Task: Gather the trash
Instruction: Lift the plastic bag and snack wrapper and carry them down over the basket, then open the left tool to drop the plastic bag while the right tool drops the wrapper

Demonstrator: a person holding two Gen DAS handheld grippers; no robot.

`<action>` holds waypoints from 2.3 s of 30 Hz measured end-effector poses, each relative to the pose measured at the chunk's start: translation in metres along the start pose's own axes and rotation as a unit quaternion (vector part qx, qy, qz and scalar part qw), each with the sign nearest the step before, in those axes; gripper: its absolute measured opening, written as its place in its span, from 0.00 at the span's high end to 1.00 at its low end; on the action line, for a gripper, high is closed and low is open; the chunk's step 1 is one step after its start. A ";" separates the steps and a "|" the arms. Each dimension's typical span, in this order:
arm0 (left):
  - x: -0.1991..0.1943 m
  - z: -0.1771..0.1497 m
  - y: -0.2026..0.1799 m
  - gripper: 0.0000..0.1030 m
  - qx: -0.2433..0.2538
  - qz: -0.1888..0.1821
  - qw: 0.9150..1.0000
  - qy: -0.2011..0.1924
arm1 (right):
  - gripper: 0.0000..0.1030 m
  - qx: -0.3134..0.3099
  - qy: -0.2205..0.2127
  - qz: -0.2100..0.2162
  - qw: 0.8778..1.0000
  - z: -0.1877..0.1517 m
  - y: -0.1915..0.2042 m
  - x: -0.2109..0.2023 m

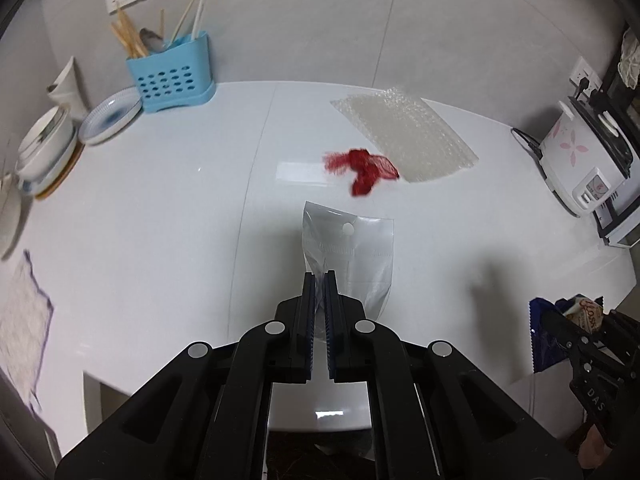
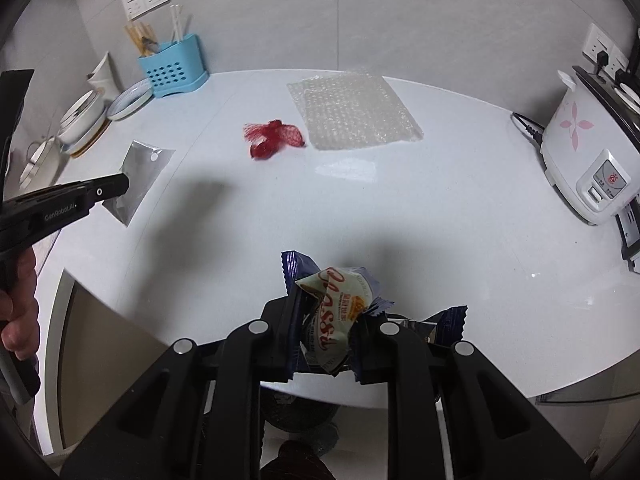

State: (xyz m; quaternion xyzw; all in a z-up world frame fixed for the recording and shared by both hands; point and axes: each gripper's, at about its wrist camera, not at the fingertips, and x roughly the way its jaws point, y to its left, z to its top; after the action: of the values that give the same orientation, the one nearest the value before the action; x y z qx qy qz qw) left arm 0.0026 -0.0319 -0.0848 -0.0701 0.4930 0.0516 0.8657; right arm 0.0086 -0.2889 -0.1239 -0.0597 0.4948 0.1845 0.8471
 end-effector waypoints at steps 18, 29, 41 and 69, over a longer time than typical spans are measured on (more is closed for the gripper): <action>-0.048 -0.124 -0.017 0.97 -0.028 -0.008 1.000 -0.004 | 0.83 -0.043 0.006 0.031 0.999 -0.080 0.023 -0.026; -0.038 -0.193 -0.004 0.97 -0.001 -0.027 0.999 0.022 | 0.83 -0.012 0.020 0.029 0.999 -0.141 0.042 -0.017; 0.024 -0.260 0.018 0.97 -0.001 -0.039 0.998 0.057 | 0.83 0.007 0.067 0.008 0.998 -0.208 0.053 0.045; 0.329 -0.415 0.002 0.97 0.010 -0.059 0.983 0.171 | 0.83 0.048 0.156 -0.005 0.987 -0.359 0.045 0.324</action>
State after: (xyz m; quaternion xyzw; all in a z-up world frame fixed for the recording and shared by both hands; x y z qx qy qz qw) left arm -0.1815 -0.0945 -0.5769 -0.0985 0.6295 -0.0174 0.7705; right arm -0.1580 -0.2666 -0.5799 -0.0498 0.6289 0.1444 0.7623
